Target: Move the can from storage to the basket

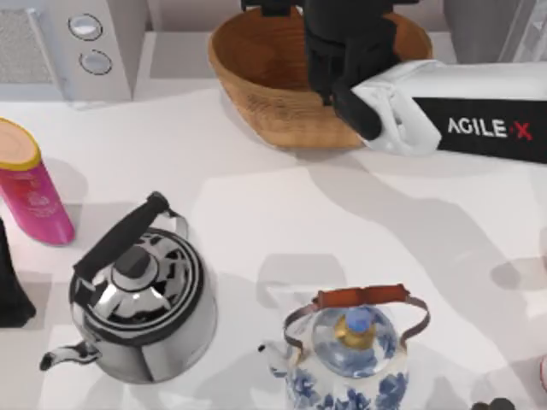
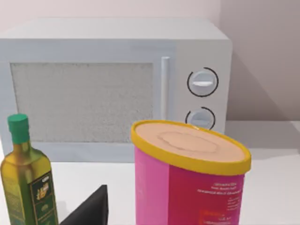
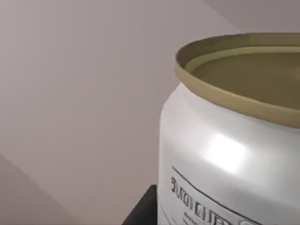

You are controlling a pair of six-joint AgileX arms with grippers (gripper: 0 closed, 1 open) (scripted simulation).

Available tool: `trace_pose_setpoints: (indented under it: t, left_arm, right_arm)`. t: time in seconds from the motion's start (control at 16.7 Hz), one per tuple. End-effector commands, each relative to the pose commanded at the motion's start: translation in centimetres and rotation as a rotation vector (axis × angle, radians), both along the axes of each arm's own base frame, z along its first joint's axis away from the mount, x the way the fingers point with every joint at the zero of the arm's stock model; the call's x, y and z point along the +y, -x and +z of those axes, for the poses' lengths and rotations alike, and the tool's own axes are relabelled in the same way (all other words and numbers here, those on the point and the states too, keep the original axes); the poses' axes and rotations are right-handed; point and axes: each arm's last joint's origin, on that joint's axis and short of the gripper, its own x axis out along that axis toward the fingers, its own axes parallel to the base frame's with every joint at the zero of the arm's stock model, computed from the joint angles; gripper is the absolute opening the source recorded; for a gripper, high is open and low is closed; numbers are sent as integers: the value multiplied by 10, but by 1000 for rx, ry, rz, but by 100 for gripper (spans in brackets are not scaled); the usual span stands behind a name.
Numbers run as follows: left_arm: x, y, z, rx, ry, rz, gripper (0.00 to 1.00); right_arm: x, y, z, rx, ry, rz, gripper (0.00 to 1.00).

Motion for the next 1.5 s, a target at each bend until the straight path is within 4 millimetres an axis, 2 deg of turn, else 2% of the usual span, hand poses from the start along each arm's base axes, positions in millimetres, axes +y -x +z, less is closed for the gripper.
trace_pose_setpoints:
  t: [0.3, 0.36, 1.5]
  left_arm:
    - [0, 0, 0, 0, 0, 0, 100]
    - [0, 0, 0, 0, 0, 0, 100]
    - [0, 0, 0, 0, 0, 0, 100]
  right_arm:
    - [0, 0, 0, 0, 0, 0, 98]
    - [0, 0, 0, 0, 0, 0, 100]
    - [0, 0, 0, 0, 0, 0, 100]
